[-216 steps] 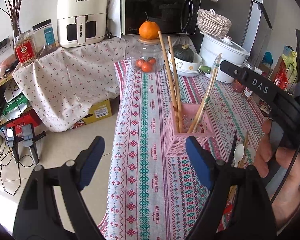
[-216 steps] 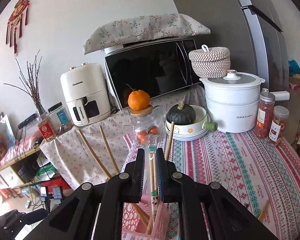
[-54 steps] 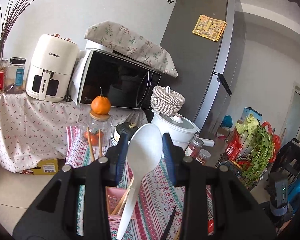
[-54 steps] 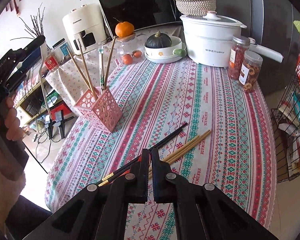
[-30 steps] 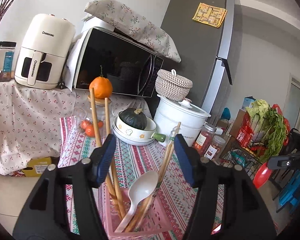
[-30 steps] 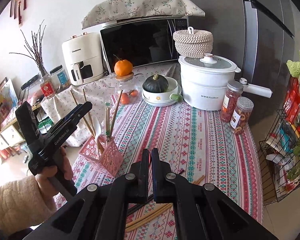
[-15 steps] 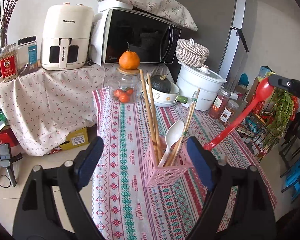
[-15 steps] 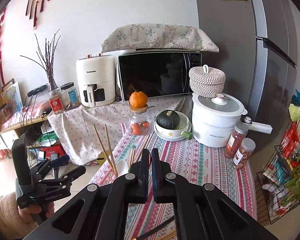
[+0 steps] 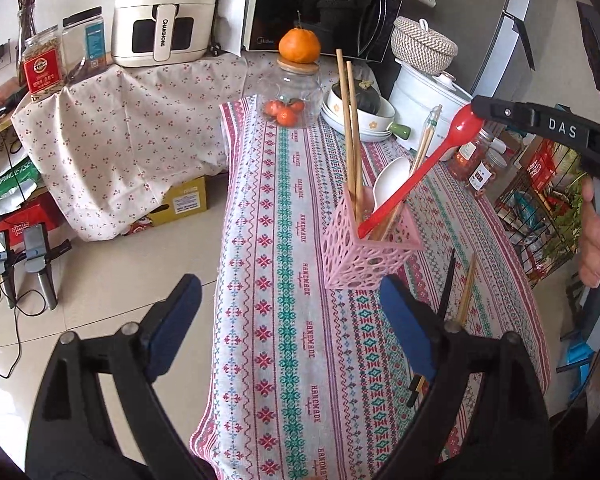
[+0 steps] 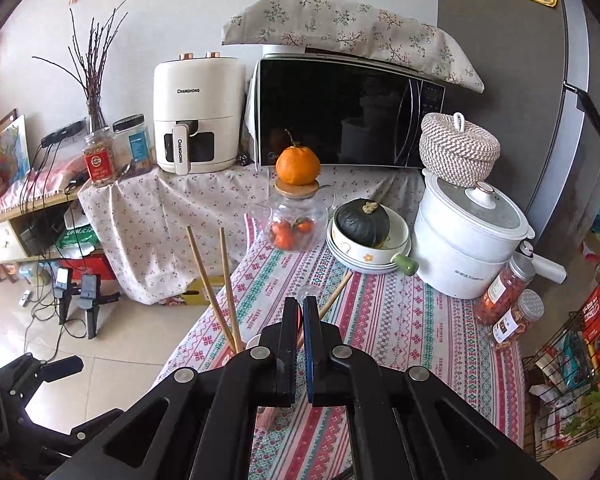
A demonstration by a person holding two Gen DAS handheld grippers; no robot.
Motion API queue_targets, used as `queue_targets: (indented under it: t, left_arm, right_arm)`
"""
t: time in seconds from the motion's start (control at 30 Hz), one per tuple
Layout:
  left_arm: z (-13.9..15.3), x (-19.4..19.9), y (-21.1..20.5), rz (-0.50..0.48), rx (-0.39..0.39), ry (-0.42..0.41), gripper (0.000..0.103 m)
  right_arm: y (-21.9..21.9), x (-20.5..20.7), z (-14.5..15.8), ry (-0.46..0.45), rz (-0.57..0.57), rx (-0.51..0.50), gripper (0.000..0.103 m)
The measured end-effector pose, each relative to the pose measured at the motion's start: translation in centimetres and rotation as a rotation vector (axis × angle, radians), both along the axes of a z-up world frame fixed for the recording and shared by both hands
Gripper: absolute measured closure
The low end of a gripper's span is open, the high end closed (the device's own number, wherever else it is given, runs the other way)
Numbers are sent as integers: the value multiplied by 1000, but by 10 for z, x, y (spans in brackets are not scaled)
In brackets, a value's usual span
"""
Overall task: Organize utensils
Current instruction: 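Lower the red spoon into the pink caddy and open the right gripper, then move back over the loose chopsticks and grasp a black chopstick with the left gripper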
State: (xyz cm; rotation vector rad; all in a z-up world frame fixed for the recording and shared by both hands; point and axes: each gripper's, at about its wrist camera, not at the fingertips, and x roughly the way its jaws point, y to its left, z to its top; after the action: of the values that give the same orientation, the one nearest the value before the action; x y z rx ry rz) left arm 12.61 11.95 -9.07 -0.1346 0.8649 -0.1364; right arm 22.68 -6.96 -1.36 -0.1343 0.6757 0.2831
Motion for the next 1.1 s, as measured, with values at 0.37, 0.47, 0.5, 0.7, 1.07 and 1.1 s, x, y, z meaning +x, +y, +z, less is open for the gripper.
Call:
queue_targets:
  t: [0.37,0.47,0.5,0.7,1.07,1.1]
  left_arm:
    - [5,-9,-33,-40,112,13,10]
    - [8,-12,-45,-52,129,14,8]
    - [9,-13,-49,-57,135,14,8]
    - [12,-18,-80,-89,174,16,7]
    - [-5,-4,-147,-146,219,66,7]
    - [-9,-2,-153,-153,224,75,7]
  right_arm:
    - [-32,-4,-1,70,-14,149,52]
    - [-52,-13,1,82,-36,166,41]
    - [-59,-17,0,85,-43,170,39]
    - [-103,-39,-14,122,-81,167,30]
    - [-171,-55,-57,212,-185,202,17]
    - [-175,-54,-62,229,-196,198,17]
